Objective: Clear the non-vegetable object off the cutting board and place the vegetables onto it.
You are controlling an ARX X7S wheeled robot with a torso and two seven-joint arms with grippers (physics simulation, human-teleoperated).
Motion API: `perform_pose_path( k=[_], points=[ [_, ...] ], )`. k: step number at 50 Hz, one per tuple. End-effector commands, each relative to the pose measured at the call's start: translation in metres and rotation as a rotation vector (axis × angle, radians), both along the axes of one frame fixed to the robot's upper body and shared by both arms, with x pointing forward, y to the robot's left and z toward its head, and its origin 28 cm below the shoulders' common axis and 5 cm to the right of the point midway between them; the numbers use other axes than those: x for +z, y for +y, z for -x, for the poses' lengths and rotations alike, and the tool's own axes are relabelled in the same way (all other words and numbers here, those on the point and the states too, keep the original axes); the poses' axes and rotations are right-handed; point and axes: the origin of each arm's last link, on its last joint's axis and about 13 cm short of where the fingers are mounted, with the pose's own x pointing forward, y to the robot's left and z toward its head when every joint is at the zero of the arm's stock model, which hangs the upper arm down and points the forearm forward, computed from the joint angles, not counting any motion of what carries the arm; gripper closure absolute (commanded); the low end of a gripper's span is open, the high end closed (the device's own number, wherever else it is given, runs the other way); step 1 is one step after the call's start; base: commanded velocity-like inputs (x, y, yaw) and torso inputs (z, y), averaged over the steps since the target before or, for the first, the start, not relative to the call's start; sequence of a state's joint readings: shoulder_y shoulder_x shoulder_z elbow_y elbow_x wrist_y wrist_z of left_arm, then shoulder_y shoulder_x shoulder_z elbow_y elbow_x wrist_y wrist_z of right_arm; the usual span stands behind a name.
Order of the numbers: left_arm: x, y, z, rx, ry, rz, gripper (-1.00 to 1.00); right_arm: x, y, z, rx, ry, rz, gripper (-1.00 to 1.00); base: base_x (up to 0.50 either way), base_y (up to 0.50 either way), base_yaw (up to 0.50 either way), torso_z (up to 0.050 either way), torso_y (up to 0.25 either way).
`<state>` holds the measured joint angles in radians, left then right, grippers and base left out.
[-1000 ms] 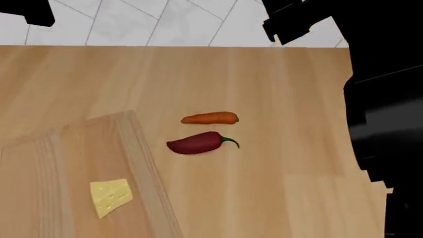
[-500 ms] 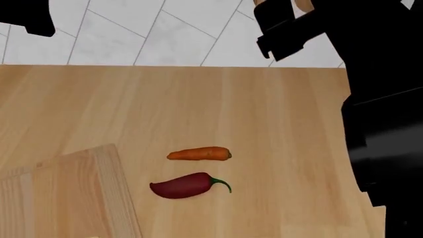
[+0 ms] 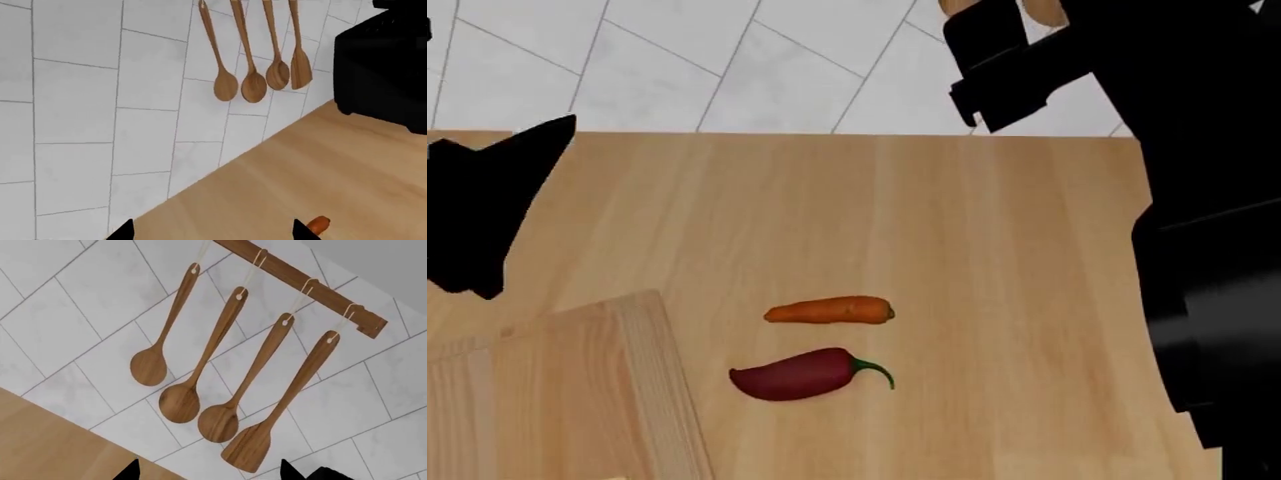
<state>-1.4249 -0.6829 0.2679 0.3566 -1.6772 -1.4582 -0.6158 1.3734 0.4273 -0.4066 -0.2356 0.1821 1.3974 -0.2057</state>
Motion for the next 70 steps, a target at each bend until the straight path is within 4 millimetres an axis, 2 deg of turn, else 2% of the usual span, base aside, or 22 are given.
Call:
perform_pose_path(
  k=[1,5,14,34,52,70],
  points=[
    [-0.001,0.006,0.055,-0.123,0.191,-0.138,-1.00,0.004,0.001,0.000,0.003,0.000,0.011,-1.00,0.00,0.00,0.00,0.000,0.000],
    [-0.013,0.007,0.065,-0.152,0.267,-0.156,-1.00,0.012,0.001,-0.001,0.003,-0.005,0.025,-1.00,0.00,0.00,0.00,0.000,0.000],
    [-0.016,0.011,0.073,-0.176,0.346,-0.190,-1.00,0.015,0.000,-0.001,-0.006,-0.004,0.026,-1.00,0.00,0.00,0.00,0.000,0.000],
    [-0.039,0.009,0.089,-0.266,0.468,-0.250,-1.00,0.004,-0.004,-0.002,-0.044,0.017,0.012,-1.00,0.00,0.00,0.00,0.000,0.000],
    [-0.065,0.011,0.067,-0.214,0.456,-0.209,-1.00,-0.001,-0.005,0.001,-0.038,0.033,0.015,-1.00,0.00,0.00,0.00,0.000,0.000],
    [-0.087,0.013,0.059,-0.197,0.503,-0.160,-1.00,0.002,-0.004,0.003,-0.035,0.031,0.020,-1.00,0.00,0.00,0.00,0.000,0.000]
  ],
)
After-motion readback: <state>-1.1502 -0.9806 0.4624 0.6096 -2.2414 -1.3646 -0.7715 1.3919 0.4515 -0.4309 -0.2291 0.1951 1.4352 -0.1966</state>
